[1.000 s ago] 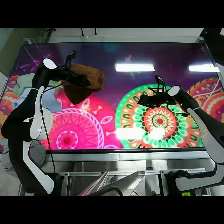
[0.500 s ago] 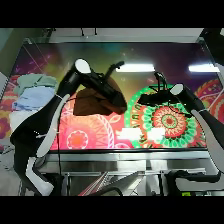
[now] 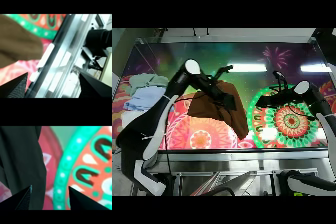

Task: Fold the shirts.

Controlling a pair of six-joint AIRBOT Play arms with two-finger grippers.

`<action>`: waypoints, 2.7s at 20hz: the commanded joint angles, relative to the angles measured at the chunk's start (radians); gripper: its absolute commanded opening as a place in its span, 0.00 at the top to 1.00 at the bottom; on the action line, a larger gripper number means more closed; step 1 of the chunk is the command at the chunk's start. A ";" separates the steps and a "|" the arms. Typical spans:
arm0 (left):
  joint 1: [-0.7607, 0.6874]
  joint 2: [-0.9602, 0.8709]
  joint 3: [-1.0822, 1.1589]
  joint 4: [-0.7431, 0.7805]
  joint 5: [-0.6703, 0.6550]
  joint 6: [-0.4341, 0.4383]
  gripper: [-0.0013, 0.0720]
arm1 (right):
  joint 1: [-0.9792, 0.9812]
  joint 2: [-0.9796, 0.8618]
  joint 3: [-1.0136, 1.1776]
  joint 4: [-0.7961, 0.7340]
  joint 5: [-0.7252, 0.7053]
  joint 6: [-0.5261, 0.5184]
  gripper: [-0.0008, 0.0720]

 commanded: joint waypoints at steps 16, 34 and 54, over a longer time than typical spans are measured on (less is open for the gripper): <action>0.455 0.052 -0.485 0.193 0.413 0.009 0.02 | 0.132 -0.187 -0.328 0.293 -0.177 -0.178 0.28; 0.389 0.040 -0.171 0.208 0.127 -0.005 0.97 | 0.042 0.004 -0.066 0.517 -0.097 -0.345 0.96; 0.632 0.819 -0.193 -0.122 0.299 0.148 0.97 | -0.507 0.449 0.231 0.693 0.031 -0.420 0.96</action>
